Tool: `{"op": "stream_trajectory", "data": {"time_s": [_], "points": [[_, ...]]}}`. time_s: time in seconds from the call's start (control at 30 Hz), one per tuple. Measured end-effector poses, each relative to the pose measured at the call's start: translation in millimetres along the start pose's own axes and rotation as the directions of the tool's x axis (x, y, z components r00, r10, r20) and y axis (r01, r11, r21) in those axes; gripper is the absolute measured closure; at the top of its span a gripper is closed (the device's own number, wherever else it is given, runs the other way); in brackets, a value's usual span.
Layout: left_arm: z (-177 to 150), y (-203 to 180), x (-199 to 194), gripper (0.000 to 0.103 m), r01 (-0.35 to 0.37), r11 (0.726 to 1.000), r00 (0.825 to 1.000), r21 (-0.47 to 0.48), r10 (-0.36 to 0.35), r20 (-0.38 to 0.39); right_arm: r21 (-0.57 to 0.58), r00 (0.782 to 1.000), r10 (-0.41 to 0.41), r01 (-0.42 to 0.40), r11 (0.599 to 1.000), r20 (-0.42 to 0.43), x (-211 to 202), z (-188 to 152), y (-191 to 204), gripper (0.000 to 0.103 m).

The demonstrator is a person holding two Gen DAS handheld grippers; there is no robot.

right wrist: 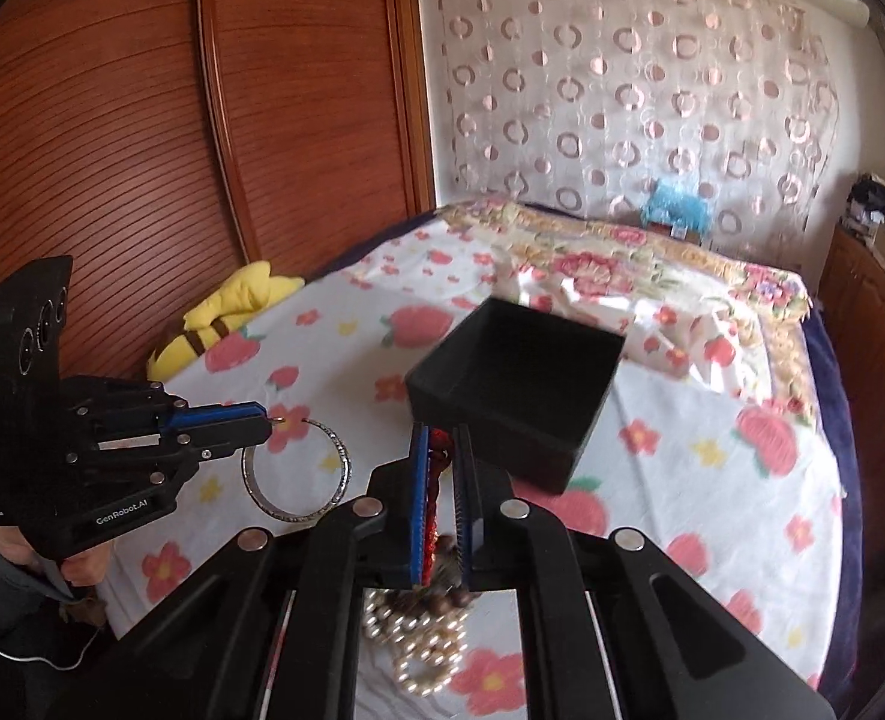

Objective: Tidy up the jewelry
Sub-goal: 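Lift the silver bangle with left tool while right tool grasps and lifts the red bracelet, then lower both items into the black box and open both tools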

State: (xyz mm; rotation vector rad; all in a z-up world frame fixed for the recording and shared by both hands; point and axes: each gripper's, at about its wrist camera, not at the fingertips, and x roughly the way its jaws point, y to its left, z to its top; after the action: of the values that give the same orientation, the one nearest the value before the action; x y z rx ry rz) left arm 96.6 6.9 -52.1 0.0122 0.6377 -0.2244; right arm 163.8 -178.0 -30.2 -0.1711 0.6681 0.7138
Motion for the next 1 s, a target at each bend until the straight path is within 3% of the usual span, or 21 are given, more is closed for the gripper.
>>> {"op": "stream_trajectory", "data": {"time_s": [0.47, 0.77, 1.0], "points": [[75.5, -5.2, 77.3, 0.099, 0.024, 0.998, 1.000, 0.055, -0.025, 0.010, 0.021, 0.998, -0.026, 0.025, 0.999, 0.058, 10.3, 44.5, -54.2, 0.094], [85.6, 1.4, 133.9, 0.099, 0.058, 0.998, 0.997, 0.028, -0.056, -0.058, 0.031, 1.000, -0.010, 0.010, 0.999, 0.028, 45.2, 54.3, -71.5, 0.094], [85.5, 6.9, 144.8, 0.099, 0.104, 0.995, 0.992, -0.008, -0.105, -0.071, 0.046, 1.000, 0.005, -0.005, 0.999, -0.005, 68.3, 51.7, -78.9, 0.094]]}}
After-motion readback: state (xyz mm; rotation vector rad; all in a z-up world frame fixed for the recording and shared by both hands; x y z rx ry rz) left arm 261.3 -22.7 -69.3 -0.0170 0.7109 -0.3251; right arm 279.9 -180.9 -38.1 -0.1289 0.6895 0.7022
